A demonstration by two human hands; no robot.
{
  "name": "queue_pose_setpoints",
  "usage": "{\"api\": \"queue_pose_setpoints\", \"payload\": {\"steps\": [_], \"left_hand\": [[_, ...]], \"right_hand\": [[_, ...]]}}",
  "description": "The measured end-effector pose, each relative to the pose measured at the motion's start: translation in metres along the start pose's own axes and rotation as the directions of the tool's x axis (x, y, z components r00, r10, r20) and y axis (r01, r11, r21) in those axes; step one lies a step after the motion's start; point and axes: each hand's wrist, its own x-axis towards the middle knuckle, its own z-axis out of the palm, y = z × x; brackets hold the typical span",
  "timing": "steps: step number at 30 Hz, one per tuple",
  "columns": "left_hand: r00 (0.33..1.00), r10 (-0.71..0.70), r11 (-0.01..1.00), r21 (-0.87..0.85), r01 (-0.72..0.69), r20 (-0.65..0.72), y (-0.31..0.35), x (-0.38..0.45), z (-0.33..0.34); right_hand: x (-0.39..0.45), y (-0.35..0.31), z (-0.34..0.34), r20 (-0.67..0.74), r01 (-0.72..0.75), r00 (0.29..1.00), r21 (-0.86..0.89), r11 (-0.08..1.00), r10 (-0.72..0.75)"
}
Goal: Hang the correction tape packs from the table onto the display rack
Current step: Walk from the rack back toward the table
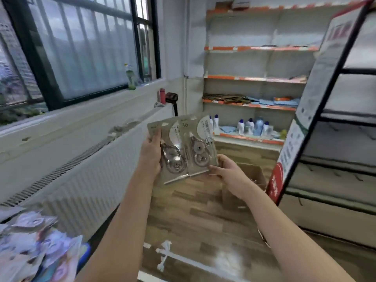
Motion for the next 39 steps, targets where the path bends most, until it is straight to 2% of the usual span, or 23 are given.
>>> {"api": "queue_pose_setpoints", "payload": {"steps": [5,9,16,20,22,26,32,36,39], "left_hand": [[0.983,0.023,0.997,0.069,-0.036,0.183,-0.042,-0.003,0.127],[0.931,0.009,0.999,0.027,-0.02,0.365,-0.077,-0.017,0.228],[0.773,-0.059,0.997,0.007,0.071,0.632,-0.142,-0.029,0.407],[0.677,-0.046,0.999,0.023,0.044,0.735,-0.168,-0.03,0.508],[0.63,-0.071,0.997,0.039,0.065,0.773,-0.175,-0.034,0.547],[0.498,-0.117,0.989,0.058,0.134,0.859,-0.197,-0.056,0.64],[0.419,-0.142,0.986,0.089,0.144,0.897,-0.242,-0.117,0.757],[0.385,-0.143,0.985,0.096,0.14,0.912,-0.271,-0.16,0.826],[0.393,-0.131,0.988,0.085,0.132,0.91,-0.29,-0.19,0.882]], "right_hand": [[-0.042,-0.014,-0.119,-0.178,0.059,0.983,0.053,0.997,-0.049],[-0.076,-0.023,-0.202,-0.363,0.128,0.926,0.055,0.99,-0.099],[-0.117,-0.045,-0.345,-0.663,0.278,0.713,-0.03,0.96,-0.228],[-0.131,-0.067,-0.43,-0.779,0.345,0.581,-0.026,0.938,-0.235],[-0.137,-0.079,-0.459,-0.805,0.34,0.545,-0.044,0.939,-0.235],[-0.162,-0.099,-0.527,-0.869,0.356,0.427,-0.094,0.93,-0.251],[-0.218,-0.112,-0.629,-0.933,0.397,0.257,-0.134,0.908,-0.25],[-0.26,-0.118,-0.708,-0.94,0.411,0.236,-0.132,0.902,-0.245],[-0.285,-0.127,-0.771,-0.938,0.406,0.24,-0.138,0.904,-0.251]]}}
